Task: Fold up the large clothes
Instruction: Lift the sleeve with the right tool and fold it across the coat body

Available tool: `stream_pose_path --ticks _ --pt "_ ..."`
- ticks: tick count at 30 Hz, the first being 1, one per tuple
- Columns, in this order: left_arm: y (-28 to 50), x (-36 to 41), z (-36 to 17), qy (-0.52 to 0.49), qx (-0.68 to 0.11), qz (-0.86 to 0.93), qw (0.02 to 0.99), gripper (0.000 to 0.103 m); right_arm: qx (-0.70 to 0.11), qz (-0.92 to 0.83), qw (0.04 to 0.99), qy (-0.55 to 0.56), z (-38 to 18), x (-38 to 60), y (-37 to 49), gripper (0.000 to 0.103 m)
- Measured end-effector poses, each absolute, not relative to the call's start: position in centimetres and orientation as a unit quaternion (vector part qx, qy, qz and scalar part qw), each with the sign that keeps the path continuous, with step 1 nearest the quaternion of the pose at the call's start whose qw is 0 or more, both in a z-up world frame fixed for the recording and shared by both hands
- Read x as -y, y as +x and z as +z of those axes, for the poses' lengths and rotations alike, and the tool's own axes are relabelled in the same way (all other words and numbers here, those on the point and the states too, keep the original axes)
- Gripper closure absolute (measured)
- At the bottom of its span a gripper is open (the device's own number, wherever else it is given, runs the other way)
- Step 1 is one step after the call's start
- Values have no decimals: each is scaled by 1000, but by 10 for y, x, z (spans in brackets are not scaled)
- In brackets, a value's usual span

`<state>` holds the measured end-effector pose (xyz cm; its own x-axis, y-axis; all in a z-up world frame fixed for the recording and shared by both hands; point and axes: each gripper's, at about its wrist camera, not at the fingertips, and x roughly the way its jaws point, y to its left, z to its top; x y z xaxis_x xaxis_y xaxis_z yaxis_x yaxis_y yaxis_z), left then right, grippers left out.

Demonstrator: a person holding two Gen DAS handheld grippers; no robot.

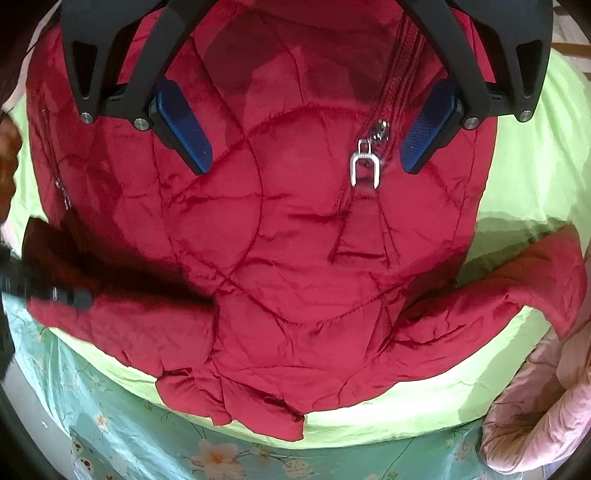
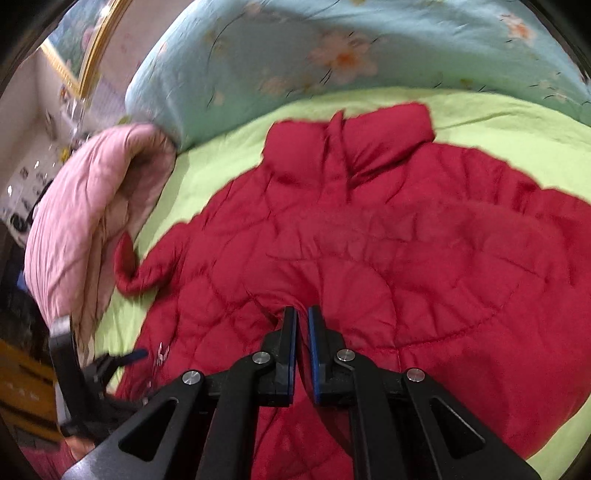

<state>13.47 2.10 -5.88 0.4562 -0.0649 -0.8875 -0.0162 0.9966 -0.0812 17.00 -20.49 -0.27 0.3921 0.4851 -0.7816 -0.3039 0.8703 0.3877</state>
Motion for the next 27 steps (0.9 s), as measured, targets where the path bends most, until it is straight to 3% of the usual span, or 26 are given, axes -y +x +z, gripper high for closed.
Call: stream_pose_path --ticks 6,9,10,12,13,24,26,27 --pt "160 -19 -54 -65 -519 -42 851 1 -519 262 810 79 -18 201 151 97" --pt "177 -14 -54 -69 -521 -53 849 1 -519 261 810 79 -27 197 152 87" --pt "184 -11 -54 -72 -522 -59 848 1 -522 254 810 78 -29 199 152 80" --pt "197 -6 -53 -76 -524 -68 846 1 -523 254 809 86 -32 201 153 51" --pt "205 -3 -52 -78 -524 -73 845 1 -520 258 810 86 -30 201 152 48" --pt "271 55 -68 -54 -546 -142 824 1 -511 259 816 74 -23 217 132 48" --pt "273 60 -68 -48 -540 -142 828 10 -508 256 819 79 -20 226 126 48" --pt "273 62 -67 -46 -536 -144 830 36 -506 252 821 83 -18 232 123 48"
